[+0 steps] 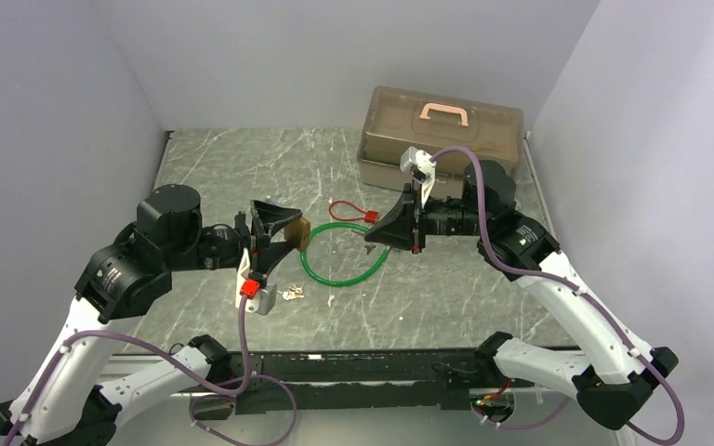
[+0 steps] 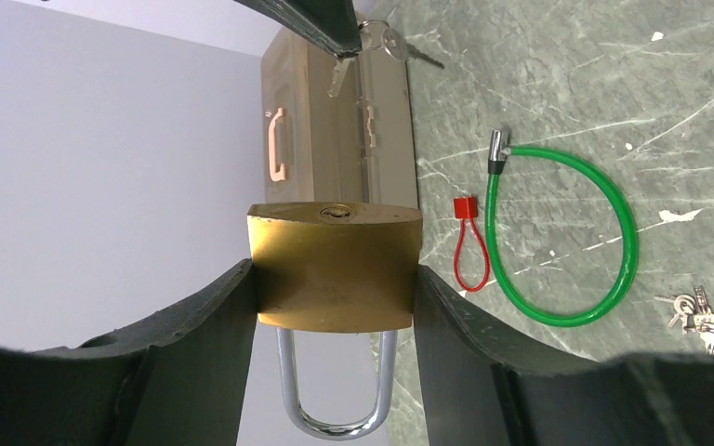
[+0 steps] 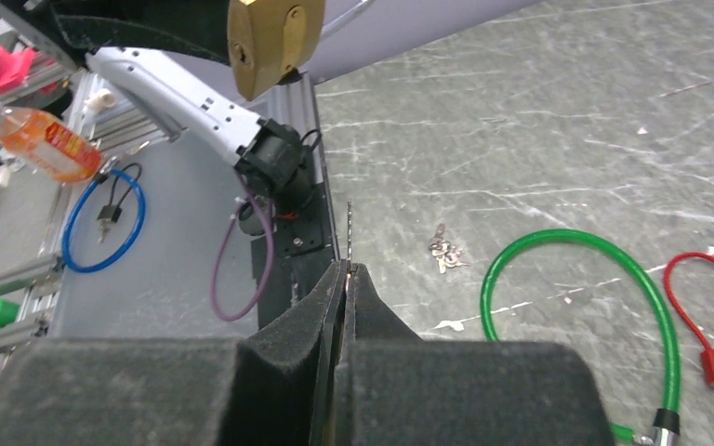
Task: Unlock with the key
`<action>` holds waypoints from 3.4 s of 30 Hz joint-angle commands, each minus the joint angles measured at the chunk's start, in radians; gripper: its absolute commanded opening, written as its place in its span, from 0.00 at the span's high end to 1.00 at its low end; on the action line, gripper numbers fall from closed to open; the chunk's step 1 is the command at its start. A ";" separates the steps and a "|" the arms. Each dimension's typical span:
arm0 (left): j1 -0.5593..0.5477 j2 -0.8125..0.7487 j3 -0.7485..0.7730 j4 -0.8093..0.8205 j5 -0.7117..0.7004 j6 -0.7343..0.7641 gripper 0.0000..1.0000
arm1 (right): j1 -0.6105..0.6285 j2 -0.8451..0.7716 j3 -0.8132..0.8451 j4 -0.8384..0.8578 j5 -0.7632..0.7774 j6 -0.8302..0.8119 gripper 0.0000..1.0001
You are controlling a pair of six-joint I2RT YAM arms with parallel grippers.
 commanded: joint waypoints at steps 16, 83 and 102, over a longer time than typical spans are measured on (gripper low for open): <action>-0.053 -0.035 -0.166 0.340 -0.297 0.019 1.00 | 0.078 0.082 0.109 -0.013 0.012 -0.054 1.00; -0.169 -0.088 -0.271 0.350 -0.431 0.133 1.00 | 0.252 0.282 0.277 -0.060 0.302 -0.022 1.00; -0.188 -0.088 -0.306 0.406 -0.496 0.135 1.00 | 0.267 0.332 0.312 -0.076 0.363 -0.003 1.00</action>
